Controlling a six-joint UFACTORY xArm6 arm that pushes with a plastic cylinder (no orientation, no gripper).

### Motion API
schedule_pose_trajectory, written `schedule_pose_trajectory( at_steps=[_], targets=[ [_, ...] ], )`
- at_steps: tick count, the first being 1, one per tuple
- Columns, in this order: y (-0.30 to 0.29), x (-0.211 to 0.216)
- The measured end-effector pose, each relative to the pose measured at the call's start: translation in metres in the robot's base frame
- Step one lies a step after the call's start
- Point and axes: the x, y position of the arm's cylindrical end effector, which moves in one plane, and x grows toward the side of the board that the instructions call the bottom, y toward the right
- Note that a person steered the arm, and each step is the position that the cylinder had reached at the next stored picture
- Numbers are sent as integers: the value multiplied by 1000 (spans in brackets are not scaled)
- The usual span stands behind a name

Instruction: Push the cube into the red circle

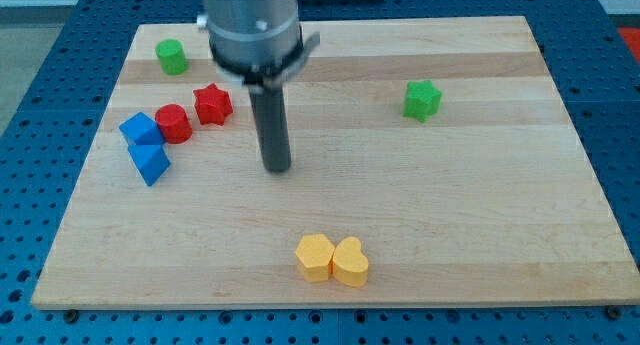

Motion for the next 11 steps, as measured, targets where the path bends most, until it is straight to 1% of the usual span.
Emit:
schedule_pose_trajectory(
  at_steps=[1, 2, 3, 4, 5, 6, 7, 9, 10, 11],
  targets=[
    [-6, 71],
    [-17, 93],
    [-71, 99],
    [-111, 120],
    [-141, 125],
    [-177, 96],
    [-203, 29],
    [-207, -47],
    [-203, -71],
    [-190, -73]
  ],
)
